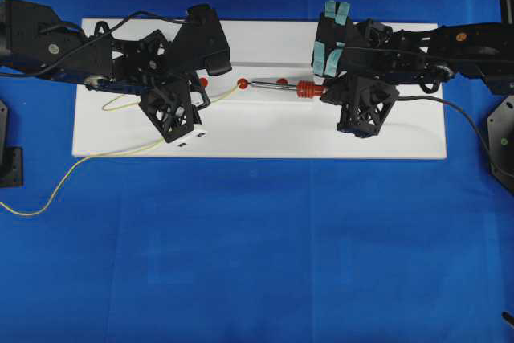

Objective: Touch the tip of the soldering iron to the tip of the solder at the mark.
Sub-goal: 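Bring solder tip and iron tip together near the middle red dot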

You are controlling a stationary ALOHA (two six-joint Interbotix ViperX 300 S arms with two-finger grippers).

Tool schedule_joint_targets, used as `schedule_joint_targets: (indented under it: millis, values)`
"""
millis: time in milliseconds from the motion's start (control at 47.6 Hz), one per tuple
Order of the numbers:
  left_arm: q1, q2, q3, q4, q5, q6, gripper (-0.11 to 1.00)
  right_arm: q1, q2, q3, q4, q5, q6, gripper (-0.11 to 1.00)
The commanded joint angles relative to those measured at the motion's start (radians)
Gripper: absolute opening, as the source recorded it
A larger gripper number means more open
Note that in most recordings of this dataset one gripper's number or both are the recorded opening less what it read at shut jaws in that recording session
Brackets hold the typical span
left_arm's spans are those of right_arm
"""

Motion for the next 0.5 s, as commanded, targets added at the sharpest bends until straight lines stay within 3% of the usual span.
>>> schedule_joint_targets:
  millis: [0, 483]
  values:
    - [-0.002, -0.009, -0.021, 0.000, 0.003, 0.002, 0.03, 0.002, -0.008, -0.025, 0.002, -0.003, 0.002, 0.06]
    - [-0.002, -0.087, 0.000, 0.003, 0.021, 0.014, 0.03, 0.002, -0.008, -0.025, 0.002, -0.003, 0.002, 0.06]
